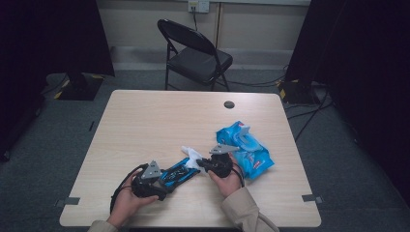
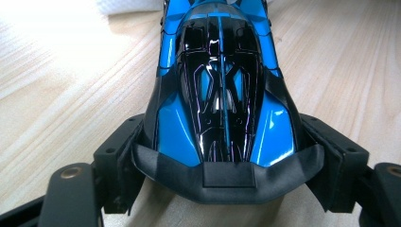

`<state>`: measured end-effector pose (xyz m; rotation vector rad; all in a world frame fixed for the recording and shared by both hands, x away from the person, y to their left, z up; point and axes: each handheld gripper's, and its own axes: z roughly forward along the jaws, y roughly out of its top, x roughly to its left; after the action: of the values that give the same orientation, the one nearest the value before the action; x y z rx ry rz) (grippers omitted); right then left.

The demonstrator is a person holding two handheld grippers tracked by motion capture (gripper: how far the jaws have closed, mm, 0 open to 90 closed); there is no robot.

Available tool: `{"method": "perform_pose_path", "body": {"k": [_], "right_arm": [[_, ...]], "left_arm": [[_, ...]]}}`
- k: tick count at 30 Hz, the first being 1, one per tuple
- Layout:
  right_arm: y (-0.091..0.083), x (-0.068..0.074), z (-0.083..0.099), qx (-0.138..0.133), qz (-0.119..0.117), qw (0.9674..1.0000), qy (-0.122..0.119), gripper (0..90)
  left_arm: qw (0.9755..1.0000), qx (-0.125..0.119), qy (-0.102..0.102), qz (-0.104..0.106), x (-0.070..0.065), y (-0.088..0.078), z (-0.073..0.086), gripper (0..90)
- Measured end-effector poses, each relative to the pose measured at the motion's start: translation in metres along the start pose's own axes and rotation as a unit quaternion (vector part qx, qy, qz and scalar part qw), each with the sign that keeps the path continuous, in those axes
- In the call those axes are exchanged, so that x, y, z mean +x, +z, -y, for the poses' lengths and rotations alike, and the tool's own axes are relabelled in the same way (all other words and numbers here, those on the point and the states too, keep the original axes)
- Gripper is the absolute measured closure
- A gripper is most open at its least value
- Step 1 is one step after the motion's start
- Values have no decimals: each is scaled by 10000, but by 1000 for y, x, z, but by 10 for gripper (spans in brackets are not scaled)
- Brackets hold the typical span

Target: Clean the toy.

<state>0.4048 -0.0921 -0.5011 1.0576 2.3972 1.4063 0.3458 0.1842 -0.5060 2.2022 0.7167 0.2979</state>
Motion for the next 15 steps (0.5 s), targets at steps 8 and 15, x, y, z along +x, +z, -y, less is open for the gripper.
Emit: {"method": "perform_pose_path", "body": {"k": [8,15], "right_arm": [[-12,-11,4,74,122,9998,110,856],[-26,-9,1,-15,68,10000,42,854]], "left_arm": [[10000,5,-4,-4,0,0,0,242],[10000,21,6,25,1,0,0,232]]}}
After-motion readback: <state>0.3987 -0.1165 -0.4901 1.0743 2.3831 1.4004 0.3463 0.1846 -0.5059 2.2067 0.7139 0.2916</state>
